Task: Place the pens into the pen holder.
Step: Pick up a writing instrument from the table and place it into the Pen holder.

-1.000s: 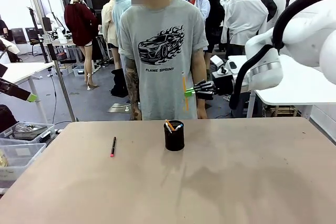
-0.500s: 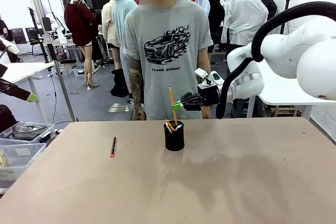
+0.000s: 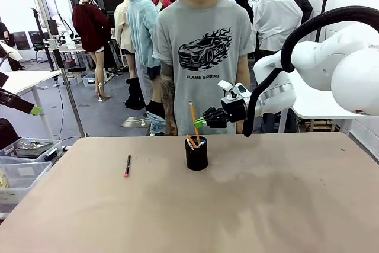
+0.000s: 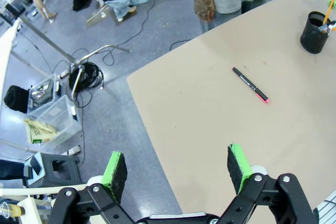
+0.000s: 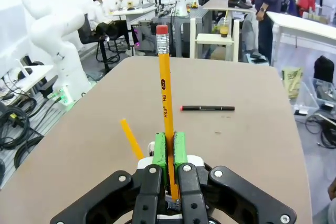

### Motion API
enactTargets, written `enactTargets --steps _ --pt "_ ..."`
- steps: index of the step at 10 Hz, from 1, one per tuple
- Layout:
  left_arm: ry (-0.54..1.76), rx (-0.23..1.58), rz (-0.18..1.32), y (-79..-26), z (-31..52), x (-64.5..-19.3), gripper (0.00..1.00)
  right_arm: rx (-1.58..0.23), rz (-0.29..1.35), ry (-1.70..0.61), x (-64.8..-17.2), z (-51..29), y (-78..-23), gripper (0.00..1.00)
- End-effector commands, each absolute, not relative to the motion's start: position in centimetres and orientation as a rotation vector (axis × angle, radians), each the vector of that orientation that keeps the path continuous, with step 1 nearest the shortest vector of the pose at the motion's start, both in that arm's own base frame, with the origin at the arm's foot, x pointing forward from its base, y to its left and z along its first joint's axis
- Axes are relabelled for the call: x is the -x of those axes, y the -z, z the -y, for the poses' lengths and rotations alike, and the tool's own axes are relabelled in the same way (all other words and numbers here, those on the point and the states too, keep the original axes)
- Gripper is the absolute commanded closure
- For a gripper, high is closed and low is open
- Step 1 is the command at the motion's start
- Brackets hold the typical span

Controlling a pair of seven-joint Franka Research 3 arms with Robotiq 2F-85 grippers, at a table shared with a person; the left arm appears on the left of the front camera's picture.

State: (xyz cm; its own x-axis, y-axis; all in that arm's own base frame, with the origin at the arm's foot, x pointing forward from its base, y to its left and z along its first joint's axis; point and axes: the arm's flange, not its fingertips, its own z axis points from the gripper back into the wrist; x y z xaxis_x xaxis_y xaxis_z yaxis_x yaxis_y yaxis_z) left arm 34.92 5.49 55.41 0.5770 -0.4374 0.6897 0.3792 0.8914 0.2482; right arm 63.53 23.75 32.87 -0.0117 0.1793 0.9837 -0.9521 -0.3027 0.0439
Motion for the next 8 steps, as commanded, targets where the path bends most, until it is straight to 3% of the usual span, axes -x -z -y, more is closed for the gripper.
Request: enactTargets --steps 1,8 --pt "0.457 -0.075 0.829 -55.4 -5.5 -34.9 0.00 -1.272 0.846 -1.500 -64.6 -24.1 -32.4 1.00" --pt "0.457 -0.075 0.829 -55.4 -5.5 -34.9 0.00 -1.215 0.745 -1.481 -63.9 -24.1 -29.2 1.00"
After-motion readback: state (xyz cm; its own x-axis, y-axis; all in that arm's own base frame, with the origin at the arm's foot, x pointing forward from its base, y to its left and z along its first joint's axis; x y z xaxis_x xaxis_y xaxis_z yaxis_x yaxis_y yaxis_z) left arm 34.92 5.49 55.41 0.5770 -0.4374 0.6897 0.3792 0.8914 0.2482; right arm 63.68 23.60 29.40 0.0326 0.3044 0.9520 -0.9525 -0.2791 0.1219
